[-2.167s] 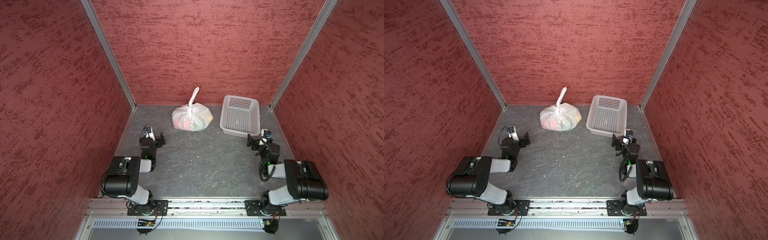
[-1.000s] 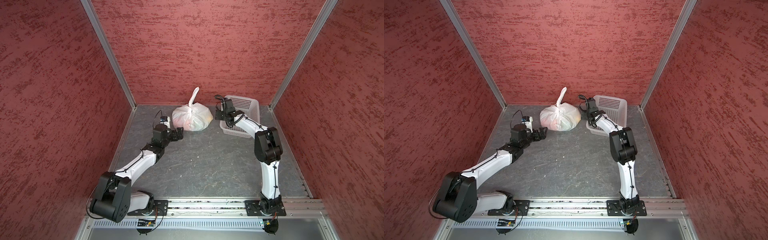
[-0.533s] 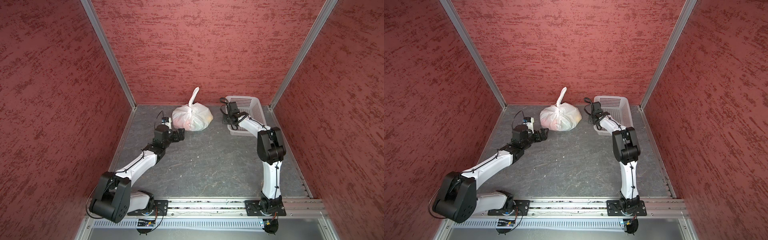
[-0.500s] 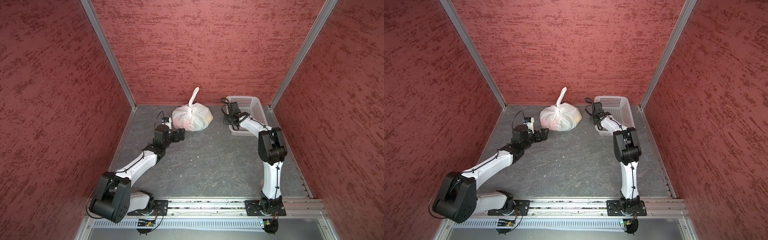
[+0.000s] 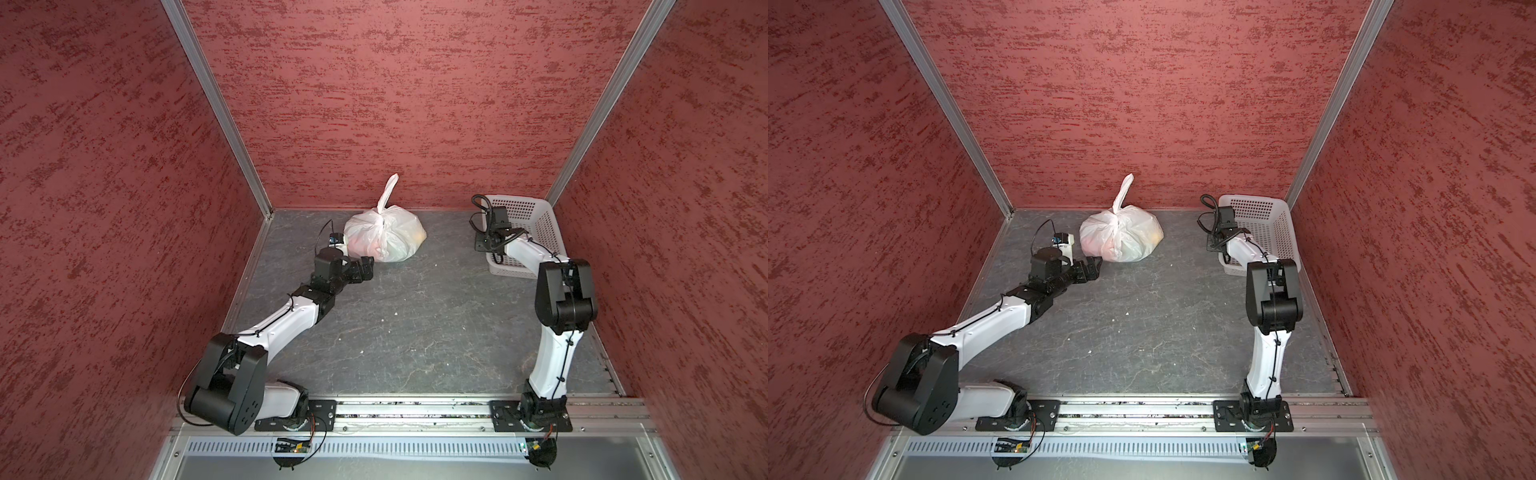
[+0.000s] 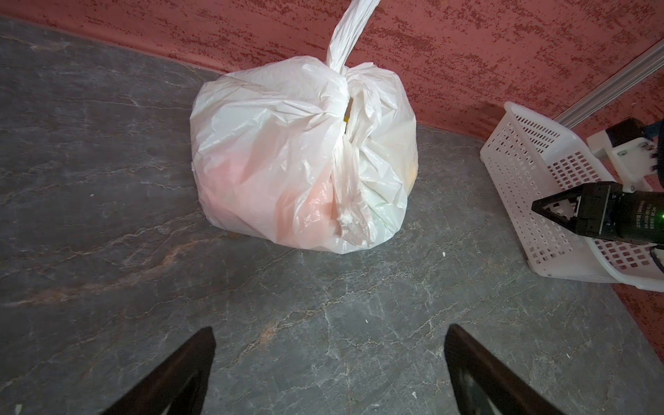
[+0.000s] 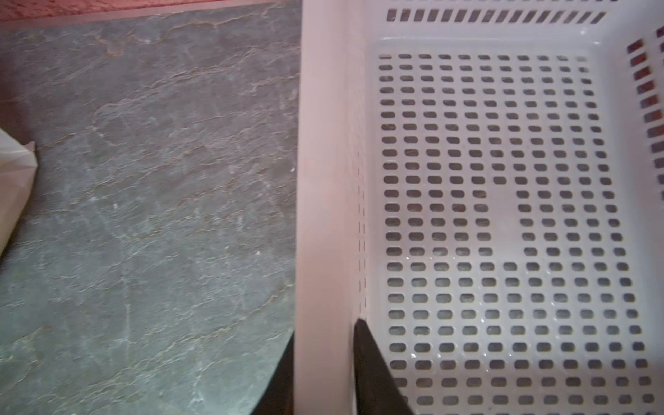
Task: Untie the knot of the plastic bag and take out the fruit
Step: Move the basket to the top-right of the table, then move the plastic bag to the center of the table.
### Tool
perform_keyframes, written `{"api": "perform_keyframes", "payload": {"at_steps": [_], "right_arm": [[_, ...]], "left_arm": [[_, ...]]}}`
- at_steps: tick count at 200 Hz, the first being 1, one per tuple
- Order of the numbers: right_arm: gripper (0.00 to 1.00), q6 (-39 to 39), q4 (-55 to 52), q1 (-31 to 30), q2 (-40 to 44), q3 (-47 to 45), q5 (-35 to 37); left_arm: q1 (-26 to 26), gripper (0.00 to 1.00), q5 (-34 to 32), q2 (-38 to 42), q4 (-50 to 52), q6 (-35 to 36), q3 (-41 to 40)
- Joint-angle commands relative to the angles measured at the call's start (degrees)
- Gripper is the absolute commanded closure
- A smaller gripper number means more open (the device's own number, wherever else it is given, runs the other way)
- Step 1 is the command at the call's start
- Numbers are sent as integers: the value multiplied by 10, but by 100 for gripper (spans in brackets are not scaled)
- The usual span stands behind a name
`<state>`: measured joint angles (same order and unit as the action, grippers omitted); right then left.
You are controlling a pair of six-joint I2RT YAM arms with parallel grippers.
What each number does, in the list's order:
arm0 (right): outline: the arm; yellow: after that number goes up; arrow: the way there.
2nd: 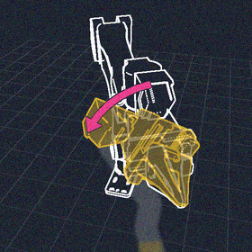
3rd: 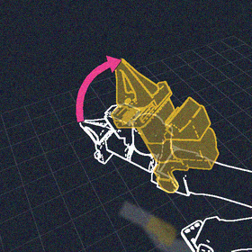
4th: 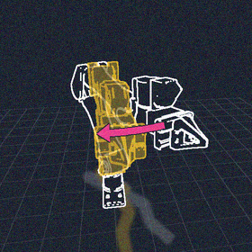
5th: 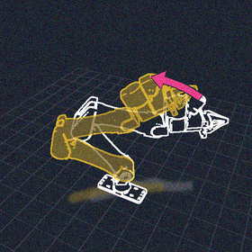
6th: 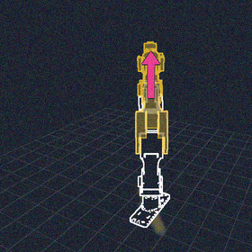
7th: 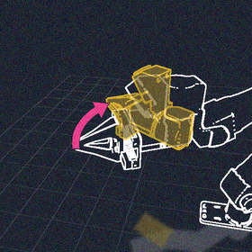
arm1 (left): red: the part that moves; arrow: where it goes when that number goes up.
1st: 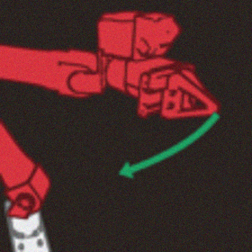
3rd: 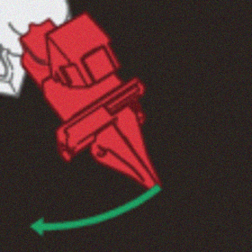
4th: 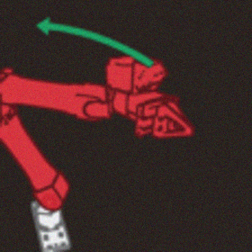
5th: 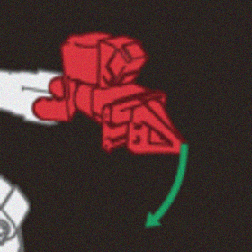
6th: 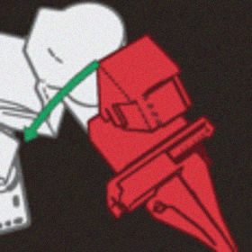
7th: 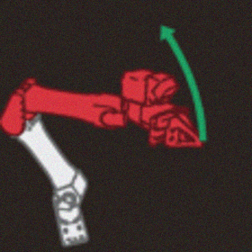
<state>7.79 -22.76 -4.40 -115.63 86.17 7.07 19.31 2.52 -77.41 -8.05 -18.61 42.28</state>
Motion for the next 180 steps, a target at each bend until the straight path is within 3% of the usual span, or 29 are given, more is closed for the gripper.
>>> {"api": "perform_keyframes", "payload": {"at_steps": [1,10,25,57,88,126,180], "right_arm": [[58,-15,-2,6,-2,2,-25],[44,-16,-1,5,6,1,-35],[30,-8,-1,5,30,-8,-51],[14,6,-24,-2,89,-20,-74],[7,11,-60,-14,147,-26,-75],[4,27,-83,-20,209,-52,-75],[2,42,-97,-22,245,-79,-73]], "left_arm": [[6,0,0,-9,10,8,28],[6,0,2,-16,31,11,47],[7,0,6,-34,77,20,97],[6,0,8,-113,193,47,235],[-8,0,22,-225,286,71,382],[-19,11,56,-361,366,70,555],[2,13,7,-535,476,65,785]]}}
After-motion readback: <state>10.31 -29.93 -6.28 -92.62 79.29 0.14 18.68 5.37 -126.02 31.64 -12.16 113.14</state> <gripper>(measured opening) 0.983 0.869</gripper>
